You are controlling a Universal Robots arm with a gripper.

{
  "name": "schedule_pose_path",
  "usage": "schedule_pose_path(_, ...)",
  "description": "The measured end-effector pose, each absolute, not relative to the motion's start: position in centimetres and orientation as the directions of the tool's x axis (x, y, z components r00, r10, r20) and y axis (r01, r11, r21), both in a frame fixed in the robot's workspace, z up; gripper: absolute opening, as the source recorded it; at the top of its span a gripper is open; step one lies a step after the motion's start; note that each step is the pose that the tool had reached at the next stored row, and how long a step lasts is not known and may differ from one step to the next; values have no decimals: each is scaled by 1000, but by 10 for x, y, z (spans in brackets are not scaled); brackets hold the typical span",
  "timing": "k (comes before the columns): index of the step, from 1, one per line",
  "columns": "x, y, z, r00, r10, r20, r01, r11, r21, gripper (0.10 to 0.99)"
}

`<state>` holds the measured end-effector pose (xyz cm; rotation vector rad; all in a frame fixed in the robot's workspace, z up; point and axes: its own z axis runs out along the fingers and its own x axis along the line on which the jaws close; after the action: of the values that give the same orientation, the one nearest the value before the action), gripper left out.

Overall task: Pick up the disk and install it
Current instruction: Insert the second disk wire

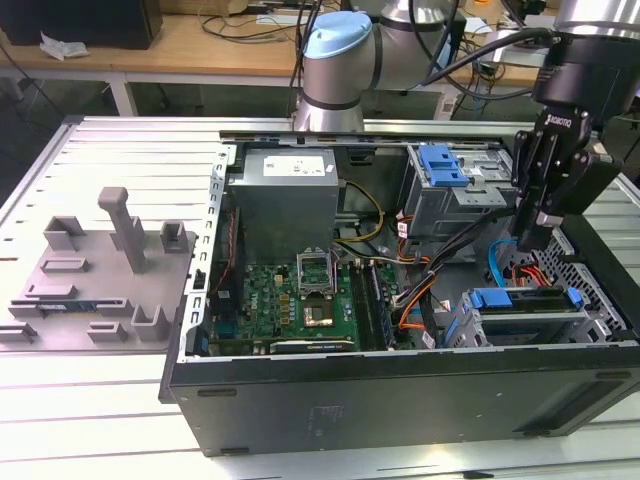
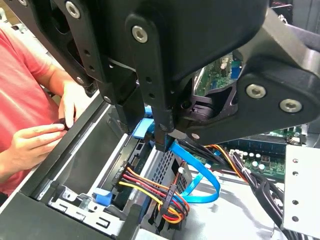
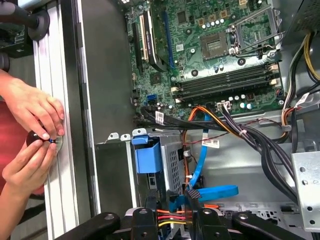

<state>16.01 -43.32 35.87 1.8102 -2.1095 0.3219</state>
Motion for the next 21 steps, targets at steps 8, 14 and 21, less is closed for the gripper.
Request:
schedule_pose_path(8, 162, -433, 357, -129, -908, 398, -986, 162, 50, 208)
schedule_pose_path(14, 162, -433, 357, -129, -907, 402, -986, 162, 49, 208)
schedule_pose_path(21, 160, -433, 357, -129, -906, 402, -986, 162, 47, 208)
